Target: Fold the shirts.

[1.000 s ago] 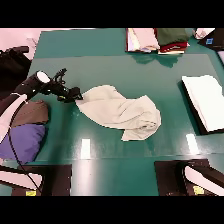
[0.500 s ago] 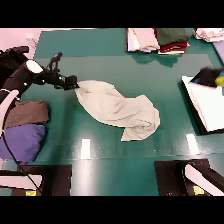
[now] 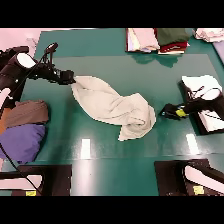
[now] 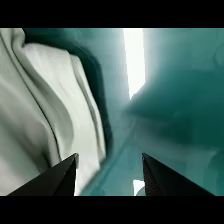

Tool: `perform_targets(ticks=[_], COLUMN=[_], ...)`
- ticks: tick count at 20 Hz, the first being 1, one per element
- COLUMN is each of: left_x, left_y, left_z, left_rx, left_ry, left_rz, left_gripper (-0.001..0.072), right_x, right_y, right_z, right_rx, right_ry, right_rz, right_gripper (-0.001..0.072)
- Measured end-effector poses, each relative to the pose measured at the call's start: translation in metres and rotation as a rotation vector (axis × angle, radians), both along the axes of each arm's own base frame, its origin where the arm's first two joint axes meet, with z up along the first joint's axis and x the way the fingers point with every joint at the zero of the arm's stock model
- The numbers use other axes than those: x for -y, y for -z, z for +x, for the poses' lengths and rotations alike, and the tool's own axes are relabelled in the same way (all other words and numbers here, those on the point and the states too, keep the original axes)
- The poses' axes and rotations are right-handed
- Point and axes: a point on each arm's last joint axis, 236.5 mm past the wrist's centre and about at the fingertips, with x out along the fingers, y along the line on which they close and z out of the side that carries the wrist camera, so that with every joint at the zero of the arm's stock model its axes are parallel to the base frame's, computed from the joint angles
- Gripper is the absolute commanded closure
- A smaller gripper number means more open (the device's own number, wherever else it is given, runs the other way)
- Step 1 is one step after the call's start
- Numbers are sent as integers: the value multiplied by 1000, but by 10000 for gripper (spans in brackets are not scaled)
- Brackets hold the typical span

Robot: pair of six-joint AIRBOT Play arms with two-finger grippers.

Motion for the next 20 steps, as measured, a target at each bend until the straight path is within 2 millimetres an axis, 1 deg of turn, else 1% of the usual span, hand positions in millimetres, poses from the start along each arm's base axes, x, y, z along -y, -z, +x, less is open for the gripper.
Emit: perform_targets(ticks=[3, 4, 5, 6, 7, 8, 9, 10, 11, 12, 13, 14, 15, 16, 17, 18, 19, 20], left_x=[0, 0, -1, -1, -1, -1, -1, -3, -6, -10, -15, -21, -27, -33, -38, -43, -47, -51], left_y=[0, 1, 1, 1, 0, -1, -6, -14, -28, -46, -72, -101, -137, -174, -217, -258, -300, -336], left_z=[-2, -3, -3, -4, -4, -4, -4, -4, -3, -3, -5, -8, -14, -22, -36, -52, -73, -94], left_rx=[-7, -9, -9, -11, -10, -7, 3, 26, 68, 121, 193, 273, 367, 462, 570, 673, 774, 862], left_ry=[7, 8, 8, 9, 10, 10, 10, 7, 1, -7, -17, -30, -44, -58, -74, -89, -105, -119], left_rz=[4, 6, 7, 8, 8, 8, 10, 15, 25, 35, 49, 63, 76, 84, 86, 84, 77, 67], left_gripper=[684, 684, 684, 684, 684, 684, 684, 685, 684, 684, 684, 684, 684, 684, 684, 685, 684, 685], right_x=[-20, -28, -33, -36, -39, -42, -43, -45, -44, -41, -35, -26, -16, -7, 5, 16, 24, 31], right_y=[10, 12, 14, 17, 18, 16, 10, -1, -17, -40, -66, -98, -138, -178, -223, -266, -310, -349], right_z=[20, 28, 34, 40, 46, 52, 60, 69, 79, 89, 100, 109, 118, 122, 123, 120, 111, 98], right_rx=[11, 15, 19, 23, 29, 45, 69, 104, 152, 215, 284, 364, 462, 553, 658, 756, 853, 933], right_ry=[-46, -57, -73, -88, -107, -122, -132, -138, -146, -153, -152, -147, -131, -114, -88, -62, -37, -18], right_rz=[3, 10, 7, 0, -11, -19, -24, -27, -37, -54, -76, -103, -129, -151, -183, -213, -240, -264], right_gripper=[263, 320, 485, 668, 693, 693, 693, 693, 693, 693, 693, 693, 693, 693, 693, 693, 693, 693])
